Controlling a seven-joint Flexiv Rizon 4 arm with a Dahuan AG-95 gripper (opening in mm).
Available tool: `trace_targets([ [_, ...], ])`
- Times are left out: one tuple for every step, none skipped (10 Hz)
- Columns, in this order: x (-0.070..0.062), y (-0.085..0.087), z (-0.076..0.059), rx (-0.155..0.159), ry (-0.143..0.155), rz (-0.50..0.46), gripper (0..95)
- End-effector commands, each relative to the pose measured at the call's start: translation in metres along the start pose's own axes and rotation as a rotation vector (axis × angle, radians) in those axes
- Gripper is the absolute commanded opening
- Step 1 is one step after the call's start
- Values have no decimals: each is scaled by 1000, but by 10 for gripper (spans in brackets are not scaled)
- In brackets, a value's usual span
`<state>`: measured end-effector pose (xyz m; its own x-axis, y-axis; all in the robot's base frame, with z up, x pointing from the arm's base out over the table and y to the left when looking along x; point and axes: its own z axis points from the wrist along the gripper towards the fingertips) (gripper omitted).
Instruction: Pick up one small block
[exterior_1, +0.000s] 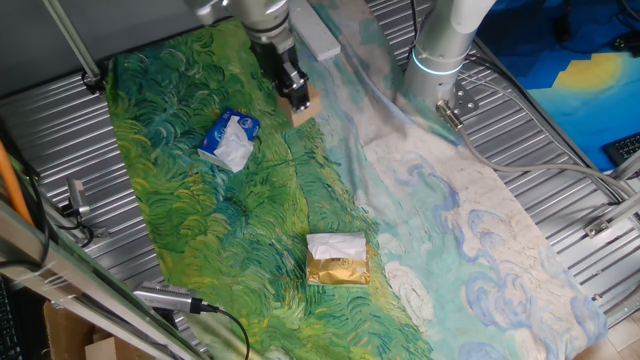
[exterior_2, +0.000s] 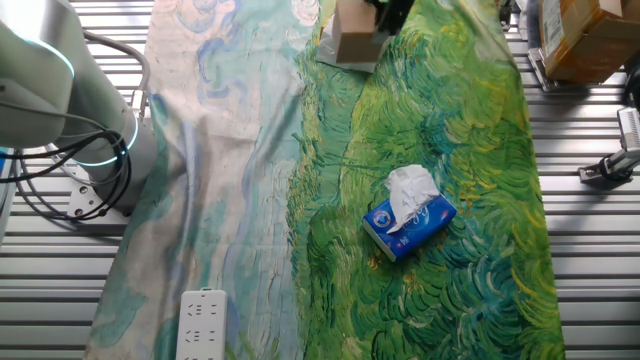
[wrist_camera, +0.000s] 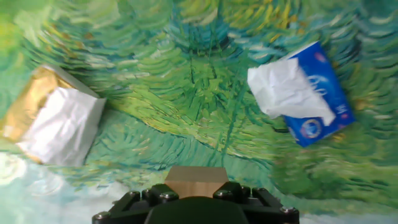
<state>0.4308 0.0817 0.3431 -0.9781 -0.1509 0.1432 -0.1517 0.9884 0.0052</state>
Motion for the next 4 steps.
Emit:
trace_targets([
  [3, 4, -2, 11, -39, -13, 0],
  [4, 6, -2, 11, -37, -7, 0],
  [6, 8, -3, 6, -37, -1, 0],
  [10, 12, -5, 4, -40, 1, 0],
])
